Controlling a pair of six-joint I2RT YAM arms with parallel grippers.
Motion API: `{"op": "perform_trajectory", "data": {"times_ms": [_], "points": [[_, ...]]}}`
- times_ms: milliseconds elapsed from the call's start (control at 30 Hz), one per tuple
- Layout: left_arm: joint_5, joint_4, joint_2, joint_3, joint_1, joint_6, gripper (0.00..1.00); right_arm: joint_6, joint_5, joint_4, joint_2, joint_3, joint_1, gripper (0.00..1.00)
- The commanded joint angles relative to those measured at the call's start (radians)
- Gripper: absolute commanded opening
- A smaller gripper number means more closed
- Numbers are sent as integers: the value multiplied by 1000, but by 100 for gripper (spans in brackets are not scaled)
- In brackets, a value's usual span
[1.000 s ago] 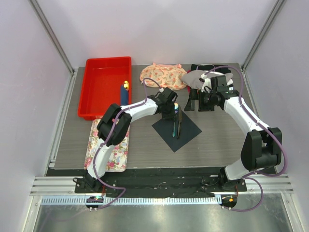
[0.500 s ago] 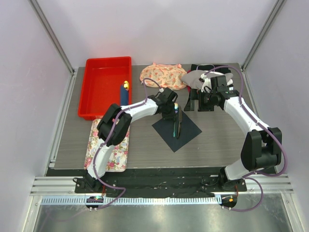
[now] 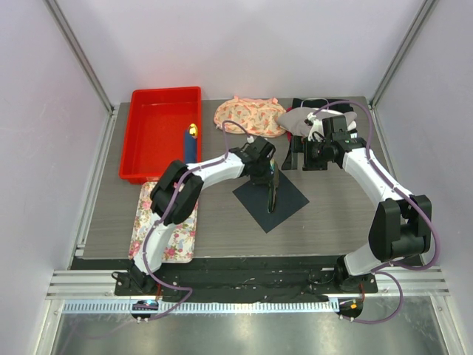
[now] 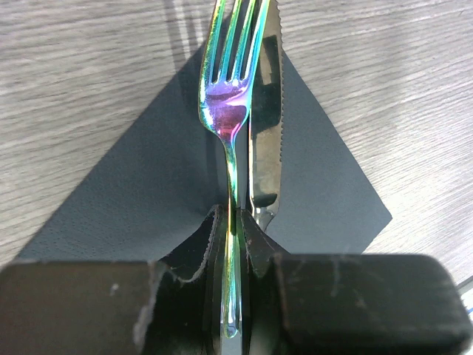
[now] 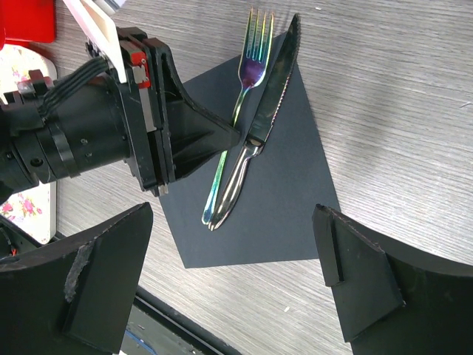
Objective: Place the utensils on the paper napkin and roll it up
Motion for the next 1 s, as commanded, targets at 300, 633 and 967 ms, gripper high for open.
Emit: {"op": "perform_trajectory", "data": {"times_ms": [300,633,967], "points": [[-36,17,-59,32,-8,20,13,12,-21,35,-14,14,-2,100],[-30,26,-50,28,-8,30,21,14,-25,37,-9,14,-2,100],[-11,1,-145,31,17,55,34,-2,-25,32,-9,14,-4,100]]}}
